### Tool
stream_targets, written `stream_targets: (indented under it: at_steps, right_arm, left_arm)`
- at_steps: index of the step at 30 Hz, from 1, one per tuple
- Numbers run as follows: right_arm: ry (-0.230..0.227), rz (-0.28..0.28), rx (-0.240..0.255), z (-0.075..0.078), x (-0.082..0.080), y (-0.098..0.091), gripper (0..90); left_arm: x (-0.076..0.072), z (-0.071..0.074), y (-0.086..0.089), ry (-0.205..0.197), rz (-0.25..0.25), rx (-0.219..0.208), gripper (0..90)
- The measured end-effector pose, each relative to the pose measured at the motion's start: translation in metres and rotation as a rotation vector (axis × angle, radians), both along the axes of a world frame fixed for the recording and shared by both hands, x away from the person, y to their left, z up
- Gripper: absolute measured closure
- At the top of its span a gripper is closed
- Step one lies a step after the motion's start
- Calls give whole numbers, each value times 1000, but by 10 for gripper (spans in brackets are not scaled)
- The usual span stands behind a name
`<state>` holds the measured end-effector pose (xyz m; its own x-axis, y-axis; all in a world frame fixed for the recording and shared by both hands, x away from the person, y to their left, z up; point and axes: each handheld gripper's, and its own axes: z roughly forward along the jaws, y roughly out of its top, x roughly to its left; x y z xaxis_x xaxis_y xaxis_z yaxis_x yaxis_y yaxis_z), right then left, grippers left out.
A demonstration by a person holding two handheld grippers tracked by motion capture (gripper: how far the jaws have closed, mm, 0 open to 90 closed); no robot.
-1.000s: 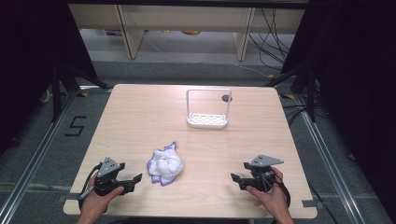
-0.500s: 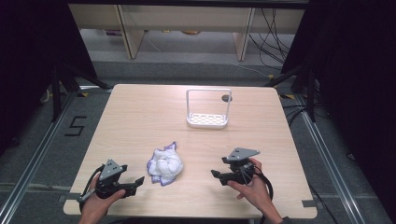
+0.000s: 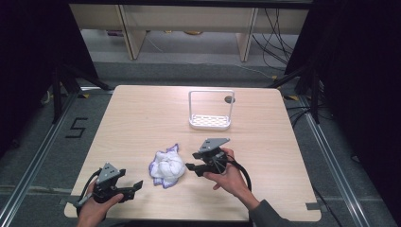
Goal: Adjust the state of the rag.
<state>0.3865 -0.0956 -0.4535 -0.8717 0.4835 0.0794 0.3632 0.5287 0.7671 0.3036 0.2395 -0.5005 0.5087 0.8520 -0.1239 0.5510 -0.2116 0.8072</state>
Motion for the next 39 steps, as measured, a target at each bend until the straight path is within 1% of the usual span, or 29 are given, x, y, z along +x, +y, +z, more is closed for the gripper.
stream_targets:
  at_steps: [1, 3, 4, 5, 8, 9, 10, 12, 13, 15, 17, 18, 20, 22, 23, 24, 25, 26, 27, 28, 29, 30, 31, 32, 33, 34, 35, 37, 39]
  right_arm:
    - [3, 4, -3, 1, 1, 6, 535]
    - [-7, 25, -16, 3, 6, 18, 546]
    - [-16, 42, -16, 2, 8, 24, 550]
    - [-16, 42, -16, 2, 8, 24, 550]
    - [-21, 63, -52, 2, 17, 45, 575]
    - [-21, 63, -50, 2, 19, 49, 581]
    - [-20, 67, -54, 2, 21, 52, 582]
    - [-11, 79, -54, 1, 26, 61, 585]
    - [-7, 75, -54, 0, 28, 65, 589]
    - [-1, 76, -62, -2, 31, 71, 590]
    - [12, 87, -80, -4, 34, 78, 589]
    - [16, 82, -93, -6, 34, 81, 589]
    - [28, 90, -122, -12, 37, 86, 632]
    - [25, 97, -139, -16, 39, 88, 762]
    - [22, 107, -139, -16, 40, 87, 808]
    - [-6, 113, -127, -15, 40, 85, 828]
    - [-8, 92, -122, -11, 38, 82, 839]
    - [-20, 103, -103, -6, 36, 78, 846]
    - [-39, 113, -88, -1, 35, 73, 849]
    - [-51, 119, -75, 5, 32, 68, 852]
    - [-51, 119, -75, 5, 32, 68, 852]
    - [-57, 117, -56, 14, 27, 61, 853]
    - [-69, 133, -17, 28, 21, 48, 854]
    - [-69, 133, -17, 28, 21, 48, 854]
    - [-68, 132, -5, 33, 18, 42, 855]
    - [-73, 145, 44, 48, 11, 23, 855]
    - [-73, 145, 44, 48, 11, 23, 855]
    - [-96, 125, 72, 56, 6, 2, 855]
    - [-93, 102, 88, 54, 4, -16, 855]
  left_arm:
    - [0, 0, 0, 3, -3, 5, 171]
    - [0, 0, -1, 1, 1, -4, 171]
    - [0, 0, 0, 4, -3, 10, 171]
    - [0, 0, 0, 4, -3, 10, 171]
    - [1, -1, 1, 3, -2, 5, 171]
    - [1, 0, 2, 5, -6, 12, 171]
    - [1, 0, 1, 3, -4, 6, 171]
    - [1, -1, 0, 5, -1, 3, 171]
    - [1, -1, 0, 6, -14, 10, 171]
    - [1, -1, -1, 1, -13, 5, 171]
    - [0, 0, 0, 5, -15, 14, 171]
    - [1, 0, 0, 5, -14, 9, 171]
    - [1, 0, 1, 5, -14, 10, 171]
    - [0, 0, 0, 6, -16, 13, 171]
    - [0, 0, 0, 4, -16, 14, 171]
    - [0, 0, 0, 3, -17, 12, 171]
    - [0, 0, -1, -4, -16, -1, 171]
    - [0, 0, 0, 3, -22, 14, 171]
    - [0, 0, 0, 10, -22, 17, 171]
    - [1, -1, -1, 5, -21, 14, 171]
    - [1, -1, -1, 5, -21, 14, 171]
    - [1, -1, -1, 8, -19, 16, 171]
    - [1, 0, 1, 8, -42, 40, 171]
    - [1, 0, 1, 8, -42, 40, 171]
    - [0, -1, -2, -1, -31, 12, 171]
    - [1, 0, 1, 7, -47, 43, 171]
    - [1, 1, 1, 10, -41, 46, 171]
    - [1, -1, 1, 11, -46, 45, 171]
    - [1, -1, 0, 9, -43, 41, 171]
